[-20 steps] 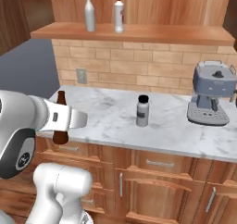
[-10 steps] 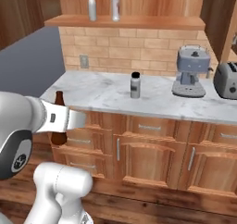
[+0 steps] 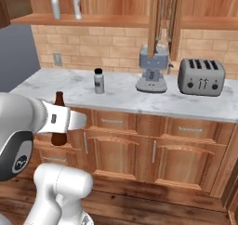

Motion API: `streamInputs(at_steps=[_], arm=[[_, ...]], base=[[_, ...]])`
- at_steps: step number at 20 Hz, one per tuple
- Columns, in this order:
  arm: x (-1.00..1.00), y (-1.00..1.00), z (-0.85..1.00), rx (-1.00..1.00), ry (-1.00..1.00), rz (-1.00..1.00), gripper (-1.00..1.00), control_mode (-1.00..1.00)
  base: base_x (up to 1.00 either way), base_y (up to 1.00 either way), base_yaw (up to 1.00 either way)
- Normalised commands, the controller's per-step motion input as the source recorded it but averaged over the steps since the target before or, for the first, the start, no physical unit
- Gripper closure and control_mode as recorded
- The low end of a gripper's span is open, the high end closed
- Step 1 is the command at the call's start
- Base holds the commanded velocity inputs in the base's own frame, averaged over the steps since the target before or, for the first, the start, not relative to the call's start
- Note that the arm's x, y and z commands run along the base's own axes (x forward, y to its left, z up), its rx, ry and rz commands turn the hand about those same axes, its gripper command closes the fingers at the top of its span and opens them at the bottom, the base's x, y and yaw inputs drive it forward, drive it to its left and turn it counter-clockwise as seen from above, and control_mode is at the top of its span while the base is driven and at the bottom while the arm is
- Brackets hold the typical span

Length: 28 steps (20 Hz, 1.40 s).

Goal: Sort all alcoholic drinks to one cabinet, and non-alcoholic drinks to the other.

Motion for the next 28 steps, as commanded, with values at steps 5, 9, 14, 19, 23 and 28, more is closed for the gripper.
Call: streamInputs(at_steps=[5, 9, 14, 19, 23, 28], arm=[[0.00, 0.00, 0.00, 0.00, 0.00, 0.00, 1.00, 1.00], [0.00, 0.00, 0.00, 0.00, 0.00, 0.00, 1.00, 1.00], [0.00, 0.00, 0.00, 0.00, 0.00, 0.00, 1.00, 1.00], [0.00, 0.00, 0.00, 0.00, 0.00, 0.00, 1.00, 1.00], [0.00, 0.00, 0.00, 0.00, 0.00, 0.00, 1.00, 1.00], [0.00, 0.00, 0.00, 0.00, 0.00, 0.00, 1.00, 1.00]], base=[[0.00, -0.82, 0.00], [0.00, -0.70, 0.00], [0.00, -0.53, 0.00], [0.06, -0.33, 0.00], [0.21, -0.31, 0.00], [0.47, -0.24, 0.00]])
